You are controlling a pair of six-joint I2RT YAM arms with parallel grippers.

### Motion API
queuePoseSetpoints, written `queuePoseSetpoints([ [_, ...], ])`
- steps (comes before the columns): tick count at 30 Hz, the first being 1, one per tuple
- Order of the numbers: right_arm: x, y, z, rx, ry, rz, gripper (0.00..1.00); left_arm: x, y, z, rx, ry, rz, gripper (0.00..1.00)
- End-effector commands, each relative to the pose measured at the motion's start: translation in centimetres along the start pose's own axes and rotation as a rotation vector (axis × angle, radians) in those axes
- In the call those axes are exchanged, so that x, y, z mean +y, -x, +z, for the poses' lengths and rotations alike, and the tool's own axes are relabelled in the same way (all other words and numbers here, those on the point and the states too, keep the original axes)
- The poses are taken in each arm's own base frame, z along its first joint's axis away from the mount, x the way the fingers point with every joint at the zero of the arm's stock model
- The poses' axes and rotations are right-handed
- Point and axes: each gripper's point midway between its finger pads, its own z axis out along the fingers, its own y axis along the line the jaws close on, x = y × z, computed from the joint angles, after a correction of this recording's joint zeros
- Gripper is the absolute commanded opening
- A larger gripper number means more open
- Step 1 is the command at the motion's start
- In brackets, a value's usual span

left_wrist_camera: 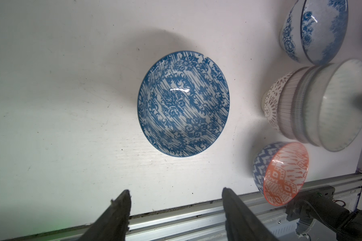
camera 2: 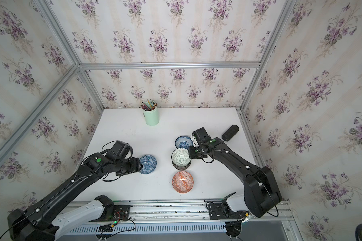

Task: Stack the bowls
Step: Place the bowl on the bowl, then pick up the bowl from the center of the board.

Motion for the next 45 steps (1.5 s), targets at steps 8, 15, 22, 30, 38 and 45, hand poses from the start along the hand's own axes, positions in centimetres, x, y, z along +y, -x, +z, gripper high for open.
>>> queuePoseSetpoints([
  [8, 0.1, 0.0, 0.0, 0.006, -0.002, 0.0, 0.16, 0.0, 0.2, -0.3, -0.01, 0.006, 0.017, 0.71],
  [15, 0.1, 0.1, 0.0, 0.005, -0.004, -0.002, 0.19, 0.0, 0.3, -0.5, -0.011, 0.007, 0.02, 0.71],
  [22, 0.4, 0.7, -0.7, -0.018, -0.006, -0.008, 0.36, -0.1, 0.4, -1.3, -0.028, 0.002, 0.022, 0.71],
  [30, 1.0, 2.2, -3.1, -0.081, -0.015, -0.014, 0.46, 0.4, -0.2, -2.0, -0.028, 0.008, 0.016, 0.71],
  [38, 0.9, 1.0, -5.8, -0.101, -0.027, 0.001, 0.44, 0.6, -1.0, -2.4, -0.041, -0.031, 0.006, 0.71],
  [45, -0.1, -3.1, -5.1, -0.034, -0.006, 0.057, 0.41, 0.4, -2.5, -2.1, 0.013, -0.077, -0.013, 0.71],
])
